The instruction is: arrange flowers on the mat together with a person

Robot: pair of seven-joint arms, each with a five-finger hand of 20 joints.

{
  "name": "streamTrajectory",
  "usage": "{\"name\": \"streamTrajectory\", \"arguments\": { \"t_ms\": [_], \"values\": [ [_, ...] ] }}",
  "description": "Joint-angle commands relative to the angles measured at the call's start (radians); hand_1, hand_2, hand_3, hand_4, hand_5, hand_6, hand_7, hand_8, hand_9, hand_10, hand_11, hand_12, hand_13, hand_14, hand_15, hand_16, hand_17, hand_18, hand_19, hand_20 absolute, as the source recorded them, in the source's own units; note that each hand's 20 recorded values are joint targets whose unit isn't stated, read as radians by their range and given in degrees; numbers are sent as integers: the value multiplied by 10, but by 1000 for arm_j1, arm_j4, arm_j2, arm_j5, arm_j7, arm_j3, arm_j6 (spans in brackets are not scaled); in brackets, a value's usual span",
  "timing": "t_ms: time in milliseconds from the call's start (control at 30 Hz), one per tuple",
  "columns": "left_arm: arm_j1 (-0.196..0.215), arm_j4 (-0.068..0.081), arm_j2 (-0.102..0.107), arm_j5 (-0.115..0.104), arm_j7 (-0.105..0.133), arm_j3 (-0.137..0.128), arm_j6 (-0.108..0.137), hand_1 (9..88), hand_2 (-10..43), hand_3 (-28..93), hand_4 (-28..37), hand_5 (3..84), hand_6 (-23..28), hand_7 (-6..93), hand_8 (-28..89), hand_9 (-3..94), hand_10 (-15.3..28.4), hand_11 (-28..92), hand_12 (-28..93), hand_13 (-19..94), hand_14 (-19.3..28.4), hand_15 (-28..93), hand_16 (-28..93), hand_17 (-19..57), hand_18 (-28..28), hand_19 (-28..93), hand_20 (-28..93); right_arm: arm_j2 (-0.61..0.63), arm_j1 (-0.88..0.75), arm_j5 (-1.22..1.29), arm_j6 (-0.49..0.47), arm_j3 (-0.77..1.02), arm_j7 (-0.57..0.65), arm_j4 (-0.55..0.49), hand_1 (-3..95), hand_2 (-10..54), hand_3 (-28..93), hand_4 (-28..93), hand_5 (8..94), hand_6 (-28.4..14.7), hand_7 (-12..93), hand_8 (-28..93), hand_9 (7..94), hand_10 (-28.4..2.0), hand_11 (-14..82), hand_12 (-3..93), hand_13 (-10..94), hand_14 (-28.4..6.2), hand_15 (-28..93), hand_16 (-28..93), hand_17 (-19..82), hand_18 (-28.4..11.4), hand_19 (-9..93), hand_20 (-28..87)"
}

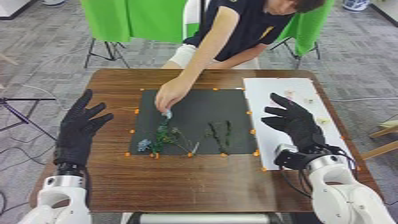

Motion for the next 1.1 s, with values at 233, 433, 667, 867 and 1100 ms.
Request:
{"name": "streamTrajectory", "arguments": {
  "t_ms": [233, 433, 667, 867, 1100],
  "values": [
    [22, -4, -15, 5, -16, 1, -6, 236, 64, 795, -283, 294, 10, 131, -116, 336, 159, 214, 69, 276, 249, 485, -90, -79, 228, 483, 172, -13, 1, -7, -3, -6, 8, -1, 182, 47, 773, -282, 436, 45, 143, -125, 476, -149, 130, 144, 394, -183, 357, 141, 31, -229, 468, 184],
    [25, -5, -14, 5, -15, 3, -5, 237, 64, 794, -283, 293, 10, 132, -117, 335, 159, 214, 69, 277, 249, 486, -89, -79, 228, 483, 172, -29, 4, -6, -6, -9, 14, -3, 182, 47, 773, -282, 437, 44, 143, -125, 477, -149, 131, 144, 394, -183, 358, 141, 31, -230, 469, 185],
    [22, -4, -8, 0, -8, 8, -1, 238, 64, 795, -283, 292, 11, 134, -117, 335, 159, 214, 69, 277, 249, 485, -90, -80, 228, 484, 172, -37, 6, -4, 1, -4, 10, -3, 182, 46, 775, -282, 437, 44, 143, -125, 477, -148, 131, 144, 394, -183, 360, 139, 31, -230, 469, 185],
    [21, -4, -8, -2, -5, 7, 1, 238, 64, 794, -283, 290, 11, 136, -118, 335, 159, 215, 68, 277, 250, 487, -90, -80, 228, 483, 172, -8, 12, -30, 51, 38, 12, -5, 183, 43, 778, -280, 439, 44, 143, -124, 487, -154, 143, 148, 403, -182, 387, 146, 34, -231, 479, 191],
    [25, -7, -5, -3, 3, 5, 3, 238, 64, 796, -283, 290, 12, 136, -118, 335, 159, 216, 68, 277, 249, 486, -90, -80, 228, 485, 172, 174, 85, -343, 226, 39, 200, 5, 244, -5, 779, -259, 463, 35, 157, -124, 531, -157, 287, 172, 480, -163, 557, 127, 105, -248, 587, 228]
  ]
}}
